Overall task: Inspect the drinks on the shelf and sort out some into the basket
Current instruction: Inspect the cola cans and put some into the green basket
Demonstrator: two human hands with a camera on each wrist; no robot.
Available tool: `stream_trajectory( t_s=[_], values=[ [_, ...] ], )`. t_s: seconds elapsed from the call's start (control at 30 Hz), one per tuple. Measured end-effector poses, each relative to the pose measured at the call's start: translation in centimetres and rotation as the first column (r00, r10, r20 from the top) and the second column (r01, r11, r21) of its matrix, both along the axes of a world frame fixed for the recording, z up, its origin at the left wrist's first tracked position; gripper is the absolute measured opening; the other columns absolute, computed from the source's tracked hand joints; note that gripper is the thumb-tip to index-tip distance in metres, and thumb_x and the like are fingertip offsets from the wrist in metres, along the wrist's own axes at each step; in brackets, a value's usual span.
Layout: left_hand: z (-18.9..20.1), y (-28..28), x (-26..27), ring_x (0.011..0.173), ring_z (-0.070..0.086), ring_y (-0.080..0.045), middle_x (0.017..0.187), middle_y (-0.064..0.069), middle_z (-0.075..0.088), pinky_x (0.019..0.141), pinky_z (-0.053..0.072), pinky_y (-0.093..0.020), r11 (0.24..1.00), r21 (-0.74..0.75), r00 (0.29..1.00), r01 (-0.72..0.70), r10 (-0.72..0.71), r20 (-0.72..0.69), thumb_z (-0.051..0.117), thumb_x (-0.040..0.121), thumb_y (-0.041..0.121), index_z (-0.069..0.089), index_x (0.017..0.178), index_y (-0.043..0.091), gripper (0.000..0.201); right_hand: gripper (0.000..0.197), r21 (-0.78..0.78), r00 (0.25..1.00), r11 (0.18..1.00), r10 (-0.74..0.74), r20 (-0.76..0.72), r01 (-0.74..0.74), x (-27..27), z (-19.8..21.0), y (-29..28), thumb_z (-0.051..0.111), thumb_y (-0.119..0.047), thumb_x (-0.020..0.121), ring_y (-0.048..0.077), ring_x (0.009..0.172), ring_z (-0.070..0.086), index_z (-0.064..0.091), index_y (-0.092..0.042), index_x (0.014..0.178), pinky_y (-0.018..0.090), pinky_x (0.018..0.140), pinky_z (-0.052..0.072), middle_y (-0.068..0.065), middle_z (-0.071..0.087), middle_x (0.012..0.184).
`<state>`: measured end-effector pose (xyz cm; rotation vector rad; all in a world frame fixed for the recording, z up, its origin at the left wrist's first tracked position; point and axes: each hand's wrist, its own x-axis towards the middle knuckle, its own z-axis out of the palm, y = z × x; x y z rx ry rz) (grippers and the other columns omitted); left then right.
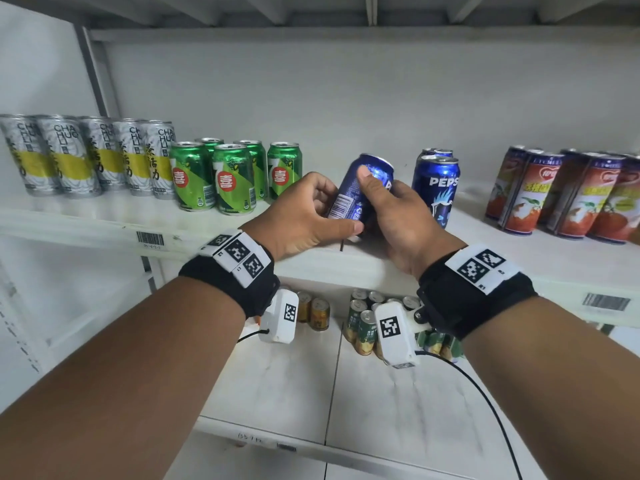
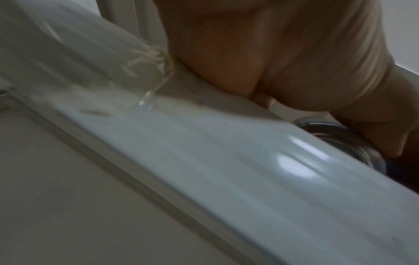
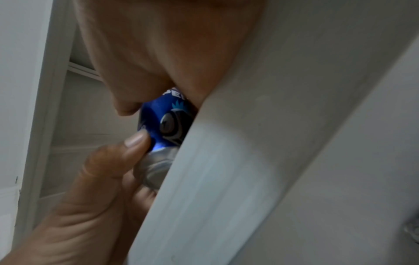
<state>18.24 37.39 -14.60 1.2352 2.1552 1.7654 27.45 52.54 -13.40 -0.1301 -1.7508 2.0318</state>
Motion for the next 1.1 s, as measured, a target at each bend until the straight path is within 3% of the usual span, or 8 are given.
stream_trajectory(
  t_s=[0.17, 0.27, 0.37, 0.47, 0.63, 0.73, 0.9, 1.1],
  values=[
    [0.4, 0.0, 0.1, 0.103, 0.075, -0.026, 0.120, -0.021, 0.075, 0.099, 0.060, -0.046, 0.999, -0.017, 0.999, -0.036, 0.036, 0.020, 0.088, 0.075, 0.028, 0.059, 0.123, 0.004, 0.060, 0.028, -0.009, 0.999, 1.000, 0.001, 0.047, -0.001, -0.2, 0.2, 0.2, 0.066, -0.025, 0.098, 0.034, 0.086, 0.075, 0.065, -0.004, 0.117, 0.052, 0.084, 0.062, 0.025, 0.076, 0.109],
    [0.4, -0.1, 0.0, 0.107, 0.076, -0.027, 0.120, -0.017, 0.076, 0.095, 0.063, -0.039, 0.998, -0.058, 1.000, -0.016, 0.017, 0.021, 0.092, 0.086, 0.022, 0.060, 0.126, 0.005, 0.054, 0.039, -0.002, 0.999, 1.000, -0.024, 0.040, 0.024, -0.2, 0.0, 0.3, 0.074, -0.026, 0.093, 0.037, 0.098, 0.077, 0.060, -0.006, 0.123, 0.061, 0.091, 0.060, 0.024, 0.076, 0.113],
    [0.5, -0.2, 0.3, 0.116, 0.074, -0.035, 0.121, -0.015, 0.077, 0.099, 0.063, -0.052, 0.996, -0.085, 1.000, 0.012, -0.010, 0.017, 0.096, 0.075, 0.034, 0.062, 0.126, 0.010, 0.066, 0.060, 0.057, 0.997, 0.997, -0.061, 0.037, 0.059, -0.4, -0.3, 0.4, 0.086, -0.040, 0.082, 0.036, 0.098, 0.078, 0.056, -0.012, 0.125, 0.061, 0.090, 0.061, 0.017, 0.078, 0.111],
    [0.4, -0.2, 0.3, 0.115, 0.074, -0.036, 0.119, -0.016, 0.077, 0.099, 0.062, -0.057, 0.997, -0.072, 1.000, 0.024, -0.024, 0.006, 0.097, 0.072, 0.031, 0.064, 0.125, 0.009, 0.066, 0.052, 0.058, 1.000, 0.998, -0.009, 0.017, 0.008, -0.5, -0.5, 0.3, 0.085, -0.039, 0.086, 0.036, 0.097, 0.078, 0.063, -0.008, 0.122, 0.059, 0.090, 0.062, 0.017, 0.079, 0.108],
    [0.0, -0.2, -0.4, 0.107, 0.078, -0.029, 0.112, -0.007, 0.079, 0.092, 0.066, -0.053, 0.999, -0.036, 0.997, -0.011, 0.009, -0.075, 0.095, 0.075, 0.009, 0.063, 0.126, 0.012, 0.060, 0.040, 0.078, 0.998, 0.997, 0.008, -0.056, -0.004, -0.1, -0.5, 0.6, 0.083, -0.022, 0.090, 0.037, 0.109, 0.074, 0.064, -0.013, 0.124, 0.054, 0.092, 0.062, 0.017, 0.075, 0.118],
    [-0.2, -0.1, -0.5, 0.113, 0.075, -0.028, 0.119, -0.006, 0.076, 0.096, 0.065, -0.048, 1.000, -0.010, 0.991, -0.013, 0.011, -0.131, 0.093, 0.071, 0.010, 0.063, 0.132, 0.016, 0.068, 0.053, 0.161, 0.994, 0.987, 0.026, -0.107, -0.008, 0.2, -0.8, 0.6, 0.086, -0.007, 0.083, 0.031, 0.114, 0.073, 0.058, -0.013, 0.128, 0.048, 0.094, 0.061, 0.012, 0.074, 0.121],
    [-0.3, 0.4, -1.2, 0.121, 0.070, -0.024, 0.131, -0.004, 0.072, 0.105, 0.060, -0.049, 0.999, -0.015, 0.978, -0.047, 0.043, -0.206, 0.096, 0.062, -0.006, 0.060, 0.142, 0.013, 0.090, 0.067, 0.395, 0.989, 0.914, -0.039, -0.140, 0.092, 0.0, -1.3, 0.8, 0.093, -0.004, 0.071, 0.016, 0.113, 0.070, 0.058, -0.019, 0.127, 0.038, 0.104, 0.056, 0.000, 0.074, 0.118],
    [-0.6, 0.2, -1.5, 0.122, 0.071, -0.024, 0.129, -0.004, 0.070, 0.105, 0.059, -0.042, 0.998, 0.051, 0.981, -0.039, 0.048, -0.187, 0.100, 0.069, 0.009, 0.059, 0.134, 0.017, 0.078, 0.061, 0.286, 0.984, 0.956, -0.008, -0.177, 0.060, -0.1, -1.2, 0.9, 0.091, -0.009, 0.078, 0.024, 0.116, 0.071, 0.061, -0.016, 0.130, 0.047, 0.104, 0.057, 0.006, 0.075, 0.121]
  ],
)
